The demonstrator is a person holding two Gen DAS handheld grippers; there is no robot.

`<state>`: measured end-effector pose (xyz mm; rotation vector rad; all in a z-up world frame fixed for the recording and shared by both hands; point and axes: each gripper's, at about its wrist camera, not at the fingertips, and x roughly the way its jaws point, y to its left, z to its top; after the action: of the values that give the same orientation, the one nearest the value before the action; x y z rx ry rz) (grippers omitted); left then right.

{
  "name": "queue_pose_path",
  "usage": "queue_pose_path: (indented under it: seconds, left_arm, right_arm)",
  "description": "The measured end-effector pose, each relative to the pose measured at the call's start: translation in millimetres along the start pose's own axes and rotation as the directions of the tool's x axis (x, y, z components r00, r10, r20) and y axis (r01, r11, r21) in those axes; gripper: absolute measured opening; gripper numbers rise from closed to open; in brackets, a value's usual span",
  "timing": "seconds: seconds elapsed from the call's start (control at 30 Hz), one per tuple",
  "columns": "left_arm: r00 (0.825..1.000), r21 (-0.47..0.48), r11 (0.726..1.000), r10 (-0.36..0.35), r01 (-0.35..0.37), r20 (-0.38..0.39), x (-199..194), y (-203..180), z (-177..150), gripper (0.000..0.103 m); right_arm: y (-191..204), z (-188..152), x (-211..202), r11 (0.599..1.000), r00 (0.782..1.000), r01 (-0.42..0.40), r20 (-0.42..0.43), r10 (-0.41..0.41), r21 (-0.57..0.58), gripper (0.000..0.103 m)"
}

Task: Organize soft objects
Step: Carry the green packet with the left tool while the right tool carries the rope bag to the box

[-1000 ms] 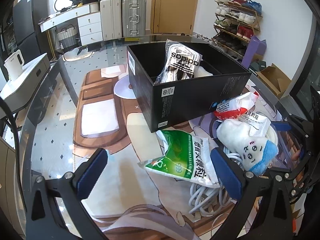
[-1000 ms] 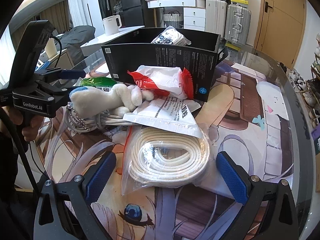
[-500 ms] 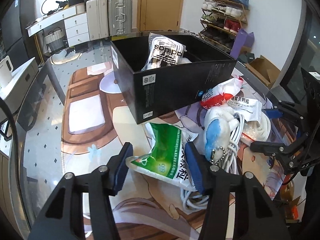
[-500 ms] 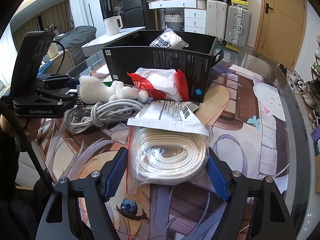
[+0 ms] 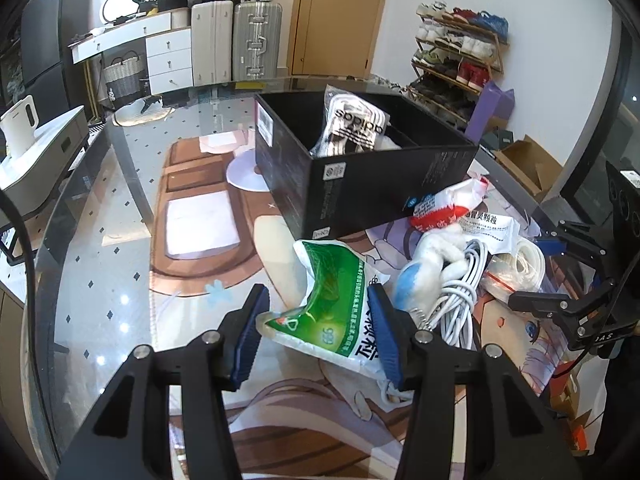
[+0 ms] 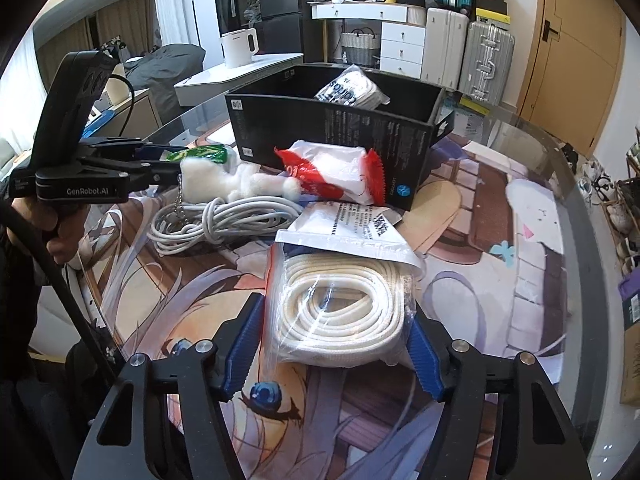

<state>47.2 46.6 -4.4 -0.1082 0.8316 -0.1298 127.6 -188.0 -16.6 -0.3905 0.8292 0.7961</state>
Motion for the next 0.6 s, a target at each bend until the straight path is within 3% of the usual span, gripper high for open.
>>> queue_pose_path:
  seconds: [0.6]
  left_arm:
    - [0.993,-0.043,0.999,0.012,-0.007,0.121,-37.1,3.8,7.5,0.049]
  right_arm:
    - [1.6,3.7,-39.2,0.999,0.996,0.040,0.076,-0.039,-0.012,0.068]
